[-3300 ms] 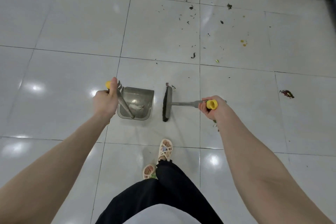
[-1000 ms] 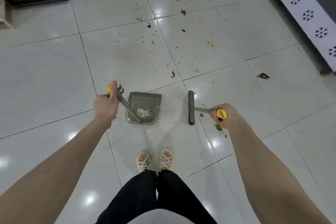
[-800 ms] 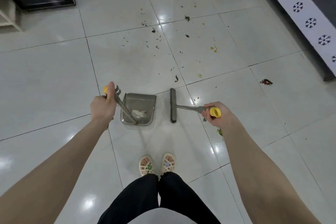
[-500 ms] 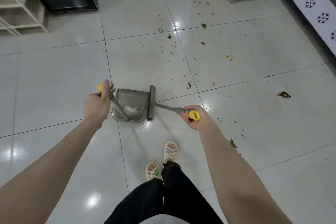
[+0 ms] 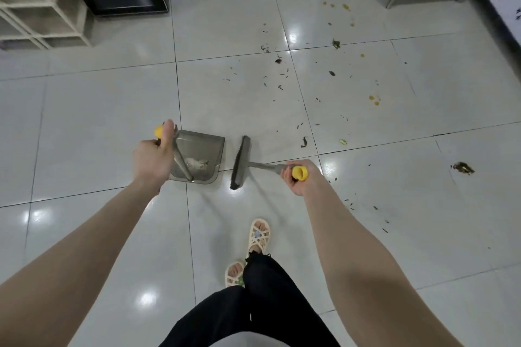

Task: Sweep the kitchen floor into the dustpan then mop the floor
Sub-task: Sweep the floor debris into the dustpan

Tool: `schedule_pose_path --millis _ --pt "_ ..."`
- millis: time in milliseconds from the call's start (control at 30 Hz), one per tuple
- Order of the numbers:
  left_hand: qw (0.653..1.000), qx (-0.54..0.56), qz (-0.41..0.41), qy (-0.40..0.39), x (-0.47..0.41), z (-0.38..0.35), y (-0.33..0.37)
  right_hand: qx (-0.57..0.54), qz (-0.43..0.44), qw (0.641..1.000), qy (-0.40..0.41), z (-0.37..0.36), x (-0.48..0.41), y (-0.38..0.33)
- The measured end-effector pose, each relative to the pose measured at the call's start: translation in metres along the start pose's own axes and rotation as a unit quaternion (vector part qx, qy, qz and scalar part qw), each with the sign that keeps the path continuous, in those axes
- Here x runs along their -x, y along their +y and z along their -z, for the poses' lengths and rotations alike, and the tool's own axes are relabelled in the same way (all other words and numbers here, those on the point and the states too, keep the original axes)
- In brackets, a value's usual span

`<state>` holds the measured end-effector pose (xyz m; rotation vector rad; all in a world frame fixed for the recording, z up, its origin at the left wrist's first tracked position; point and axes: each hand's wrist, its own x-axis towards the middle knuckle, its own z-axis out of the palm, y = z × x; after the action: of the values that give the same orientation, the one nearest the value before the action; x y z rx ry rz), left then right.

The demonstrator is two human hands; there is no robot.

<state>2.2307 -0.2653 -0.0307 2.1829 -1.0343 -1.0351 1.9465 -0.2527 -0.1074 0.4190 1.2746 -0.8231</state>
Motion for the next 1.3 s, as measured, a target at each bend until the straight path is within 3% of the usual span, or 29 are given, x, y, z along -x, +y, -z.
schedule_pose_path --millis 300,500,667,800,967,1300 --pt "0.998 -0.037 -0.021 -0.042 -0.010 -0.068 0.047 -0.012 0.033 0.996 0.087 0.067 0.030 -0.085" --pt "0.997 -0.036 -0.029 -0.057 -0.012 -0.100 0.070 -0.064 0.067 0.987 0.133 0.110 0.034 -0.111" --pt "0.996 -0.017 -0.026 -0.078 -0.014 -0.117 0.092 -0.034 0.079 0.981 0.174 0.111 0.038 -0.126" --pt "0.996 0.004 -0.040 -0.084 -0.024 -0.121 0.115 -0.011 0.085 0.984 0.157 0.095 0.048 -0.142" --pt "0.997 0.001 -0.039 -0.067 -0.054 -0.110 0.131 -0.022 0.064 0.996 0.058 0.054 0.060 -0.162" --pt "0.998 -0.001 -0.053 -0.030 -0.183 -0.050 0.173 0.009 0.054 0.998 -0.010 -0.124 0.001 -0.184"
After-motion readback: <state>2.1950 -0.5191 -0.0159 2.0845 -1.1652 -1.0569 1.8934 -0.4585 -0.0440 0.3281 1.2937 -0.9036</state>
